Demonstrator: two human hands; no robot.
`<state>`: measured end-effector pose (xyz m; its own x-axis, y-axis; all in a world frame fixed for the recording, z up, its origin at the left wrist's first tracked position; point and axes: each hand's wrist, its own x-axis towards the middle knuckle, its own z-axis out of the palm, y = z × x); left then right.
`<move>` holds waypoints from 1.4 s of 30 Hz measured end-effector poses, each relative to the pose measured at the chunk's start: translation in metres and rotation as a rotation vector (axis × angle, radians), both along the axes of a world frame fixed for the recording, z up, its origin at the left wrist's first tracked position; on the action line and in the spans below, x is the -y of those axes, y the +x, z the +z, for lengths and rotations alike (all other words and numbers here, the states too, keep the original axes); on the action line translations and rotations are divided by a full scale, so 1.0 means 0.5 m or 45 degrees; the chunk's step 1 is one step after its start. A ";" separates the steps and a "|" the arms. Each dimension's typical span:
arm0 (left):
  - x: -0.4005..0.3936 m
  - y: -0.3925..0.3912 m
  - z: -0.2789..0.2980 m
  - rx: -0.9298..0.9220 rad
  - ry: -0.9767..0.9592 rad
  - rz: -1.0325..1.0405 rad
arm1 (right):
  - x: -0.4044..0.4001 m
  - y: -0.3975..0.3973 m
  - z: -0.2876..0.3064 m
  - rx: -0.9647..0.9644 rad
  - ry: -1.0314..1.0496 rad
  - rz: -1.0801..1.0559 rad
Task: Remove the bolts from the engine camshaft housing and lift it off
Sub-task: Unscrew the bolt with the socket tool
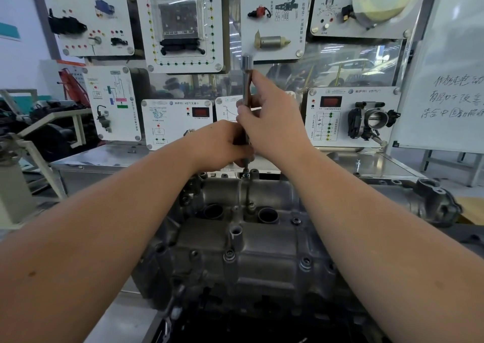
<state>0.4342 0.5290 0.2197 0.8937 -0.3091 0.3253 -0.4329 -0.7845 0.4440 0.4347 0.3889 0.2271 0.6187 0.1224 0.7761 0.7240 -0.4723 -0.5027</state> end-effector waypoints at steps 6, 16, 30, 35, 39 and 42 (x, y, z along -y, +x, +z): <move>0.006 0.003 0.000 0.007 -0.012 -0.010 | -0.002 -0.005 0.002 -0.017 0.039 -0.042; 0.003 -0.001 0.000 0.010 -0.010 -0.003 | 0.000 -0.004 0.002 -0.023 -0.008 -0.031; 0.003 0.003 0.000 -0.002 -0.036 -0.002 | -0.001 0.000 -0.001 -0.025 0.005 -0.034; -0.002 -0.002 0.000 0.018 -0.055 -0.012 | -0.001 0.001 -0.003 -0.039 -0.001 -0.012; 0.002 -0.001 -0.001 0.030 -0.031 -0.009 | 0.002 -0.005 -0.001 0.000 0.053 -0.037; 0.002 -0.001 -0.001 0.024 -0.051 -0.014 | 0.003 -0.003 -0.001 0.007 0.080 -0.010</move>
<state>0.4336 0.5280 0.2194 0.8839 -0.3055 0.3540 -0.4501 -0.7614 0.4667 0.4330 0.3873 0.2266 0.6154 0.0683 0.7852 0.7229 -0.4458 -0.5278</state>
